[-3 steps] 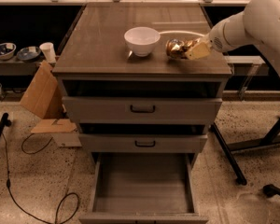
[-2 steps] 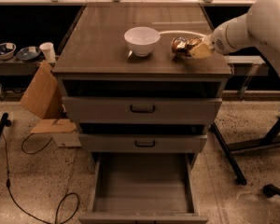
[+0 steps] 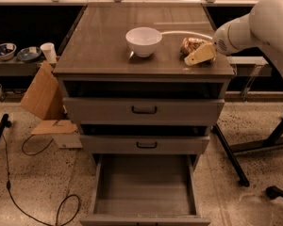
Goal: Pick orange can from bottom drawer and place on counter
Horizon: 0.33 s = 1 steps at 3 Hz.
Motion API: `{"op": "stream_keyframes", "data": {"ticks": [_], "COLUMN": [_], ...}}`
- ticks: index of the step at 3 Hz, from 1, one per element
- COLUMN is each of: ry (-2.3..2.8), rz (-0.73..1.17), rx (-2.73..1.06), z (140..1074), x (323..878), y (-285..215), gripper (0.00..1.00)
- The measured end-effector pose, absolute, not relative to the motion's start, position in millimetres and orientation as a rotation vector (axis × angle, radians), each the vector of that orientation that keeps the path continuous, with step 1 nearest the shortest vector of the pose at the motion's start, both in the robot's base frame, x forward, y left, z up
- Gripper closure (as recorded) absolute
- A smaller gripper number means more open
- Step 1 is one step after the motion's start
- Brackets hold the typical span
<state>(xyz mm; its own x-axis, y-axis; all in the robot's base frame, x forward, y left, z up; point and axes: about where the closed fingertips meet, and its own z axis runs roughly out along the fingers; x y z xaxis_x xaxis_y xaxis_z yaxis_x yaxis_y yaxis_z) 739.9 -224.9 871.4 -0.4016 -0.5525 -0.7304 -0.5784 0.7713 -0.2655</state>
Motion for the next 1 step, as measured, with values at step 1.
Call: {"op": "stream_keyframes", "data": {"ticks": [1], "ry": [2.088], "rz": [0.038], "rx": [-0.843], "z": [871.3], "x": [739.9], "y": [-224.9], "gripper": [0.00]}}
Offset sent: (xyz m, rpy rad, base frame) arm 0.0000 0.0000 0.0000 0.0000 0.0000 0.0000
